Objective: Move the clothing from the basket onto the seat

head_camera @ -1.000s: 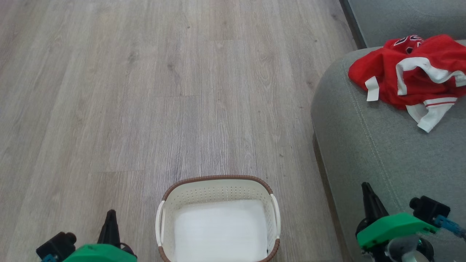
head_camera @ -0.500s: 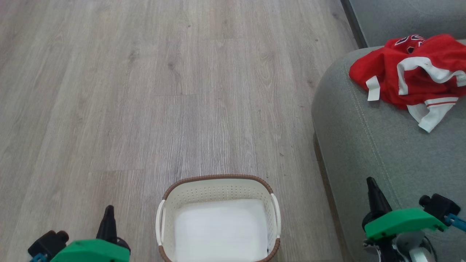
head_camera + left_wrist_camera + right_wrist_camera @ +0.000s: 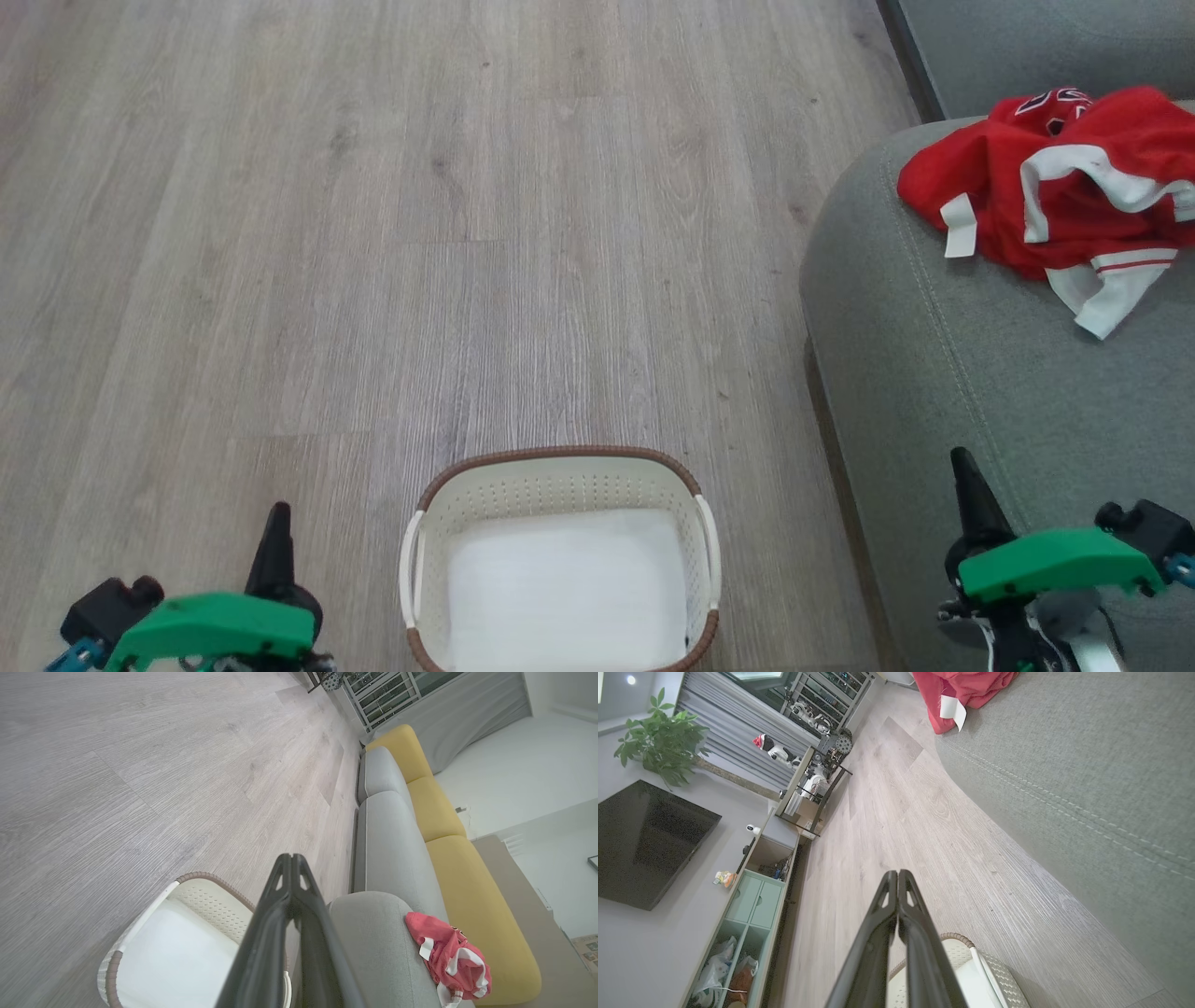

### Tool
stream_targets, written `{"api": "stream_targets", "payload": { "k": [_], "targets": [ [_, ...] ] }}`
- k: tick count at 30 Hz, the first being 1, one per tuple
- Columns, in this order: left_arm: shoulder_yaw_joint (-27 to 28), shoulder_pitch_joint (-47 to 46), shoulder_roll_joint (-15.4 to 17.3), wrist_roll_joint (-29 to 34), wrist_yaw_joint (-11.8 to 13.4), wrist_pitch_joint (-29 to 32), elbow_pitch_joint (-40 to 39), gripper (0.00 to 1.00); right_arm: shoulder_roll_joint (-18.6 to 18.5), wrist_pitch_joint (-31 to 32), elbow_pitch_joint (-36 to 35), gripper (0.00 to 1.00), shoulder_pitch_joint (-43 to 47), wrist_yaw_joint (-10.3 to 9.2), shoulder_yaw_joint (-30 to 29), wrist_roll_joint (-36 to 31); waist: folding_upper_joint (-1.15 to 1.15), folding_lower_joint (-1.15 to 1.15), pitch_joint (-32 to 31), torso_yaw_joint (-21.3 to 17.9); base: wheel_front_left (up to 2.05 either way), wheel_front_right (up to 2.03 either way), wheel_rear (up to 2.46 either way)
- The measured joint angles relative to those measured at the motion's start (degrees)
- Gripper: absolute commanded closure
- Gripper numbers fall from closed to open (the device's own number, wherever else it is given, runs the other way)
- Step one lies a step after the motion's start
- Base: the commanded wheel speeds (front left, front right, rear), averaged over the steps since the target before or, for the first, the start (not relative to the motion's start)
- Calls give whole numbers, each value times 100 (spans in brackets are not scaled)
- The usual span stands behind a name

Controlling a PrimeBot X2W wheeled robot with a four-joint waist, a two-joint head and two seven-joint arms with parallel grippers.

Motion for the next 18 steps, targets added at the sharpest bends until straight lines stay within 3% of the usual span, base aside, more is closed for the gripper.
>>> {"api": "stream_targets", "payload": {
  "k": [18],
  "targets": [
    [157,-201,-8,-1101,-176,288,3,100,10,293,-138,100,-13,0,-144,1174,0,0,22,15,0,0,0]
  ]
}}
